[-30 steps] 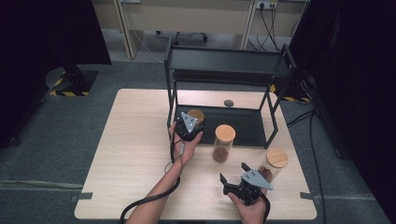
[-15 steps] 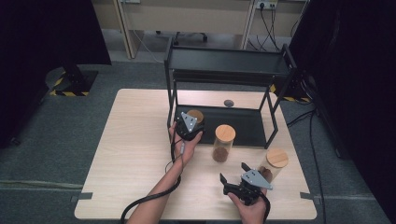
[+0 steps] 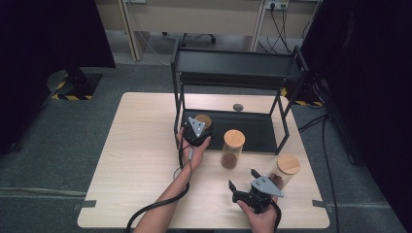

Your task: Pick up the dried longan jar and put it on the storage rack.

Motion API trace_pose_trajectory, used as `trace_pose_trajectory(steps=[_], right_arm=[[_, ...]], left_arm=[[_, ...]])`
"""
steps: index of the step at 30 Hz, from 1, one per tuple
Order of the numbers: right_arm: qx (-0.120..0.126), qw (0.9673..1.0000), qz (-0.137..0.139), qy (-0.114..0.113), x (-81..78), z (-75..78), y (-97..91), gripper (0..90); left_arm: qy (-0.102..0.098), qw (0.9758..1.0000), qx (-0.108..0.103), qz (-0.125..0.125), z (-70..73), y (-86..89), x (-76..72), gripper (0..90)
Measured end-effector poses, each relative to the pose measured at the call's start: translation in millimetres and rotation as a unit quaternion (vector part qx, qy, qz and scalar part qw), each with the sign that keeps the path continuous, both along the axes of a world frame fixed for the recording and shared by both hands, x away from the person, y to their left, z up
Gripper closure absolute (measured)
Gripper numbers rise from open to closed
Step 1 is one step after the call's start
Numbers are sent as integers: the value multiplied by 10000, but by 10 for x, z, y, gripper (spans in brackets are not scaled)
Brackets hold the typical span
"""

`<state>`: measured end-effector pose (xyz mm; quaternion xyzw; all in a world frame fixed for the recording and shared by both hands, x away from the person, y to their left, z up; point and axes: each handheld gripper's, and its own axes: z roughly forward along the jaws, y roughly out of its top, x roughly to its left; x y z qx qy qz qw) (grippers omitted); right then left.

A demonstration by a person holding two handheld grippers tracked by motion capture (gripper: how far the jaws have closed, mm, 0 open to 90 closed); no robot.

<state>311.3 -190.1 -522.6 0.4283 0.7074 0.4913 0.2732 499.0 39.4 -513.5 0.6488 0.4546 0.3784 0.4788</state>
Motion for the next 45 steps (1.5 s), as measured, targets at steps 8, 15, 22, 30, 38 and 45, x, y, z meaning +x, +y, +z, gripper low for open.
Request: trace_pose_trajectory(steps=[8, 15, 22, 30, 38, 45], right_arm=[[-3, 10000, 9, 1, 1, 0, 1, 53], [-6, 10000, 13, 1, 0, 0, 2, 52], [-9, 10000, 23, 8, 2, 0, 2, 53], [-25, 10000, 38, 20, 4, 0, 6, 53], [-27, 10000, 34, 19, 3, 0, 6, 53], [-31, 10000, 28, 18, 3, 0, 7, 53]], left_arm=[[-15, 10000, -41, 9, -17, -6, 11, 250], [-40, 10000, -57, -22, -26, -9, 9, 246], [-5, 9999, -90, -74, -22, 1, 11, 202], [-30, 9999, -100, -48, 41, -13, -60, 101], [-94, 9998, -133, -79, 138, -30, -141, 74], [-87, 9998, -94, -119, 157, 6, -195, 74]])
